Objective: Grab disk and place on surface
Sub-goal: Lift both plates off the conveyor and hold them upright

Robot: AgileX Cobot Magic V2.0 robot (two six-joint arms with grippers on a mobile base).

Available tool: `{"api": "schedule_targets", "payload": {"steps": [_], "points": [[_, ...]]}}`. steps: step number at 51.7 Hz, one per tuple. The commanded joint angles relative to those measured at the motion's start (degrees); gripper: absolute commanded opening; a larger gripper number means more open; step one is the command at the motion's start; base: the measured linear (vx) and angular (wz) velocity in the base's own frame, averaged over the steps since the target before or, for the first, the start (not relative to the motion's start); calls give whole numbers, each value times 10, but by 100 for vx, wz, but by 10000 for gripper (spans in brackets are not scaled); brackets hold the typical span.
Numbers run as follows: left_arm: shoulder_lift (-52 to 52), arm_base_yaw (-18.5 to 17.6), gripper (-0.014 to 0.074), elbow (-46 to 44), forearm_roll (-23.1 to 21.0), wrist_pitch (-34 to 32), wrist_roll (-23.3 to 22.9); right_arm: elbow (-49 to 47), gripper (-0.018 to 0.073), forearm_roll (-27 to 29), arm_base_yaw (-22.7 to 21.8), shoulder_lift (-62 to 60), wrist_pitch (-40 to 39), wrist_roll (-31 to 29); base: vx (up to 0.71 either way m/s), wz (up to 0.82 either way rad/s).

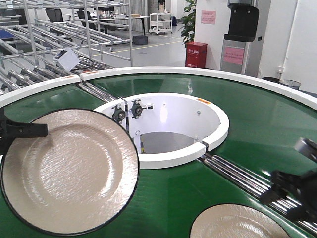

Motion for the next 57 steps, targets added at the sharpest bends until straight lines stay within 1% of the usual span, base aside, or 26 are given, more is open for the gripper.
{"api": "schedule_targets", "payload": {"steps": [1,6,10,20,26,29,32,34,40,42,44,46,48,49,51,52,57], "points": [[-26,-1,-8,-15,-83,30,-15,-20,510,21,-52,1,22,-39,0,0],[-26,-1,-8,-15,-82,30,-15,-20,510,9,-91,13,32,-46,0,0],[-26,-1,-8,-15,-82,29,-15,-20,510,10,-107,19,28,-54,0,0],[-26,-2,-8,-15,-82,30,-15,-20,510,18,-98,52,21,-75,0,0],[-26,-2,-8,-15,-82,30,-15,-20,510,36,-98,78,27,-82,0,0],[-26,-2,-8,-15,-82,30,-14,-20,510,54,-98,91,36,-88,0,0],[-26,-2,-8,-15,-82,29,-14,-19,510,76,-90,102,42,-101,0,0],[-26,-2,-8,-15,-81,29,-12,-18,508,81,-80,109,45,-107,0,0],[-26,-2,-8,-15,-81,29,-9,-18,483,82,-29,128,39,-119,0,0],[-26,-2,-8,-15,-80,29,-9,-18,455,83,-14,134,32,-118,0,0],[-26,-2,-8,-15,-80,29,-9,-18,403,88,-3,136,22,-113,0,0],[-26,-2,-8,-15,-78,29,-9,-18,322,95,4,137,14,-109,0,0],[-26,-2,-8,-15,-77,29,-9,-18,195,109,7,136,9,-109,0,0],[-26,-2,-8,-15,-77,29,-9,-18,148,115,9,136,8,-110,0,0],[-26,-2,-8,-15,-77,29,-9,-19,4,132,9,133,12,-114,0,0],[-26,-2,-8,-15,-77,29,-9,-19,-17,137,8,132,14,-115,0,0],[-26,-2,-8,-15,-78,26,-9,-20,-15,176,4,123,38,-125,0,0]]}}
